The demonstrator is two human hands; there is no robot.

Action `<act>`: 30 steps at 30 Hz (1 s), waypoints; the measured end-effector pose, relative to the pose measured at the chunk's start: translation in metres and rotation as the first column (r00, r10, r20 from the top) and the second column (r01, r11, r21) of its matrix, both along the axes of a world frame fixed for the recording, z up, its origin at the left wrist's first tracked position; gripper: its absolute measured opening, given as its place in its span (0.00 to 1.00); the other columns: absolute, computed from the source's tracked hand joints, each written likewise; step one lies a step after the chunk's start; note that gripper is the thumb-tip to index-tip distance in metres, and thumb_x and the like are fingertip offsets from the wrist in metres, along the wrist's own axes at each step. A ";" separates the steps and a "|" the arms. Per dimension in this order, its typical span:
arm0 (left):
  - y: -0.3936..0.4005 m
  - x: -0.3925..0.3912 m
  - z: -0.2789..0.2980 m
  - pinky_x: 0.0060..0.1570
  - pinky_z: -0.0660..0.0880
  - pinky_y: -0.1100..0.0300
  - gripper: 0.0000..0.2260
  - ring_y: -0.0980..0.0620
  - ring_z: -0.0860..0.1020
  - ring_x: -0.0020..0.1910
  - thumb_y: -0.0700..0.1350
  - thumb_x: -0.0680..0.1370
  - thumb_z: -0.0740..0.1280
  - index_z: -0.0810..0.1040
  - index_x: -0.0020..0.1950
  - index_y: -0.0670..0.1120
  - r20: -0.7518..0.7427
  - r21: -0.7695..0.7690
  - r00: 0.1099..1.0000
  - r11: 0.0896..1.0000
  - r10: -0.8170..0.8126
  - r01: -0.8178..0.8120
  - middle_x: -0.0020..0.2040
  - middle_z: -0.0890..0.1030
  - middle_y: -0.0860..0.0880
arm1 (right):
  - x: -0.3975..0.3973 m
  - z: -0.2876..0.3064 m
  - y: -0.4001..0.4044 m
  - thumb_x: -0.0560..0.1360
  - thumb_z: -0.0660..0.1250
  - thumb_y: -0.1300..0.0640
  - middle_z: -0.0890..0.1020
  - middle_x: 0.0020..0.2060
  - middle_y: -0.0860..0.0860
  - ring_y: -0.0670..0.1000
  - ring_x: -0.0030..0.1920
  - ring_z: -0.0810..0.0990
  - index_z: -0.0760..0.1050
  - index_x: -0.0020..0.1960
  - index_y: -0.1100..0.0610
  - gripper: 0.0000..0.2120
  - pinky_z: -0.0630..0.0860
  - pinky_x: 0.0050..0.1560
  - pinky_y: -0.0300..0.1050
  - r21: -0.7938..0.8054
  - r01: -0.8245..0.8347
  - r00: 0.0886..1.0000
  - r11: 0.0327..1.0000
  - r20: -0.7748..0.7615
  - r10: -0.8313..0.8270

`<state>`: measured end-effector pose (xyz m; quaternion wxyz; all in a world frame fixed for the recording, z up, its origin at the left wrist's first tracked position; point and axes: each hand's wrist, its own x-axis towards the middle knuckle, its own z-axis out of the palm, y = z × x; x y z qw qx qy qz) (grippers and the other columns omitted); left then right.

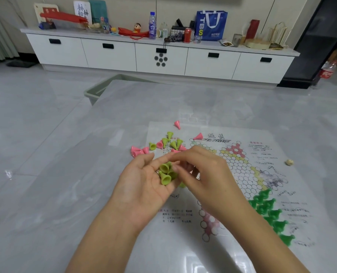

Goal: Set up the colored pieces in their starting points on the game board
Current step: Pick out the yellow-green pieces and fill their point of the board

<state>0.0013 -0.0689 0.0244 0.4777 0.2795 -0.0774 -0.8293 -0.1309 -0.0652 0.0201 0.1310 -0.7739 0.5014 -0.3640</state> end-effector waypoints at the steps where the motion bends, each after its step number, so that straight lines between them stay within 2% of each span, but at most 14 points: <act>1: 0.000 0.000 0.000 0.35 0.80 0.56 0.22 0.42 0.83 0.39 0.46 0.79 0.52 0.73 0.60 0.30 0.010 -0.009 1.000 1.000 -0.010 0.010 0.47 0.82 0.34 | 0.001 0.000 0.000 0.71 0.65 0.56 0.78 0.36 0.47 0.44 0.37 0.73 0.80 0.46 0.52 0.06 0.71 0.39 0.35 0.012 0.019 1.000 1.000 0.012 -0.019; 3: 0.001 -0.002 0.000 0.45 0.80 0.52 0.21 0.42 0.83 0.46 0.45 0.79 0.52 0.73 0.60 0.31 0.059 -0.032 0.998 0.999 -0.029 0.031 0.51 0.81 0.34 | 0.001 0.001 0.000 0.73 0.66 0.56 0.81 0.37 0.47 0.45 0.39 0.75 0.80 0.44 0.54 0.05 0.72 0.41 0.36 0.073 0.114 0.989 0.991 0.082 -0.119; 5: 0.002 -0.006 0.000 0.54 0.76 0.51 0.20 0.42 0.80 0.54 0.44 0.79 0.51 0.72 0.63 0.33 0.096 -0.041 0.995 0.998 -0.033 0.037 0.55 0.80 0.35 | 0.004 0.002 0.001 0.74 0.65 0.52 0.81 0.35 0.48 0.45 0.37 0.76 0.79 0.41 0.56 0.08 0.74 0.41 0.42 0.172 0.194 0.970 0.966 0.116 -0.215; 7: 0.003 -0.011 -0.002 0.55 0.75 0.52 0.20 0.42 0.80 0.55 0.44 0.79 0.51 0.70 0.65 0.34 0.103 -0.032 0.994 0.999 -0.025 0.028 0.56 0.80 0.36 | 0.006 0.004 0.002 0.72 0.65 0.50 0.80 0.34 0.49 0.48 0.37 0.77 0.78 0.39 0.57 0.11 0.75 0.40 0.45 0.262 0.232 0.959 0.937 0.097 -0.264; 10: 0.004 -0.015 -0.007 0.53 0.75 0.55 0.21 0.44 0.80 0.54 0.45 0.80 0.52 0.69 0.67 0.34 0.123 -0.008 0.992 1.000 -0.018 0.019 0.57 0.80 0.36 | 0.007 0.008 0.002 0.70 0.67 0.50 0.79 0.33 0.47 0.45 0.35 0.75 0.77 0.36 0.56 0.10 0.71 0.36 0.39 0.371 0.253 0.955 0.893 0.050 -0.292; 12: 0.005 -0.015 -0.009 0.53 0.74 0.56 0.22 0.46 0.80 0.52 0.46 0.80 0.51 0.69 0.67 0.34 0.138 -0.011 0.990 0.999 -0.030 0.032 0.57 0.79 0.36 | 0.008 0.010 0.003 0.69 0.68 0.50 0.78 0.33 0.46 0.43 0.34 0.73 0.77 0.36 0.55 0.09 0.68 0.34 0.36 0.405 0.240 0.960 0.882 0.033 -0.277; 15: 0.005 -0.015 -0.008 0.51 0.75 0.57 0.22 0.48 0.82 0.47 0.46 0.80 0.50 0.72 0.63 0.33 0.113 -0.014 0.993 0.999 -0.038 0.040 0.55 0.81 0.37 | 0.010 0.009 0.005 0.69 0.69 0.52 0.76 0.32 0.45 0.42 0.34 0.73 0.78 0.37 0.56 0.07 0.68 0.35 0.36 0.370 0.209 0.967 0.905 0.061 -0.248; 19: 0.003 -0.014 -0.007 0.46 0.80 0.56 0.21 0.44 0.83 0.44 0.45 0.80 0.51 0.74 0.59 0.31 0.034 0.003 0.999 1.000 0.008 -0.008 0.52 0.80 0.34 | 0.012 0.009 0.005 0.69 0.71 0.56 0.77 0.34 0.43 0.36 0.35 0.73 0.81 0.39 0.52 0.01 0.69 0.36 0.28 0.338 0.171 0.947 0.925 0.202 -0.248; 21: 0.002 -0.013 -0.007 0.47 0.80 0.53 0.19 0.41 0.82 0.46 0.44 0.80 0.52 0.73 0.59 0.31 0.008 0.019 0.999 0.999 0.033 -0.033 0.55 0.79 0.33 | 0.011 0.010 0.005 0.69 0.71 0.58 0.79 0.37 0.45 0.35 0.35 0.73 0.81 0.39 0.49 0.04 0.69 0.36 0.26 0.365 0.117 0.908 0.924 0.336 -0.248; 23: 0.001 -0.012 -0.007 0.52 0.78 0.52 0.18 0.39 0.81 0.52 0.42 0.79 0.53 0.73 0.59 0.31 -0.011 0.035 0.998 0.998 0.061 -0.060 0.58 0.78 0.34 | 0.009 0.014 0.005 0.69 0.71 0.58 0.80 0.34 0.45 0.37 0.31 0.73 0.81 0.38 0.48 0.05 0.70 0.34 0.26 0.413 0.037 0.846 0.910 0.472 -0.249; 26: 0.000 -0.010 -0.007 0.61 0.72 0.49 0.16 0.41 0.78 0.59 0.40 0.79 0.54 0.75 0.58 0.32 -0.004 0.050 0.995 0.994 0.099 -0.099 0.55 0.80 0.36 | 0.003 0.020 0.001 0.70 0.70 0.57 0.83 0.35 0.51 0.42 0.33 0.76 0.82 0.42 0.55 0.03 0.72 0.30 0.31 0.458 -0.062 0.763 0.887 0.594 -0.253; 28: -0.001 -0.009 -0.006 0.60 0.72 0.50 0.14 0.43 0.78 0.57 0.38 0.78 0.55 0.76 0.55 0.33 0.013 0.043 0.995 0.994 0.102 -0.103 0.50 0.82 0.37 | 0.001 0.022 -0.001 0.70 0.69 0.58 0.84 0.36 0.51 0.42 0.35 0.79 0.82 0.42 0.56 0.03 0.74 0.32 0.32 0.459 -0.098 0.785 0.883 0.581 -0.215; 30: 0.000 -0.006 -0.007 0.59 0.74 0.50 0.13 0.43 0.78 0.57 0.36 0.74 0.59 0.76 0.54 0.32 0.028 0.028 0.995 0.995 0.091 -0.092 0.50 0.82 0.37 | 0.003 0.022 -0.003 0.70 0.69 0.58 0.85 0.37 0.50 0.44 0.38 0.81 0.82 0.42 0.55 0.03 0.76 0.38 0.34 0.467 -0.105 0.863 0.878 0.482 -0.153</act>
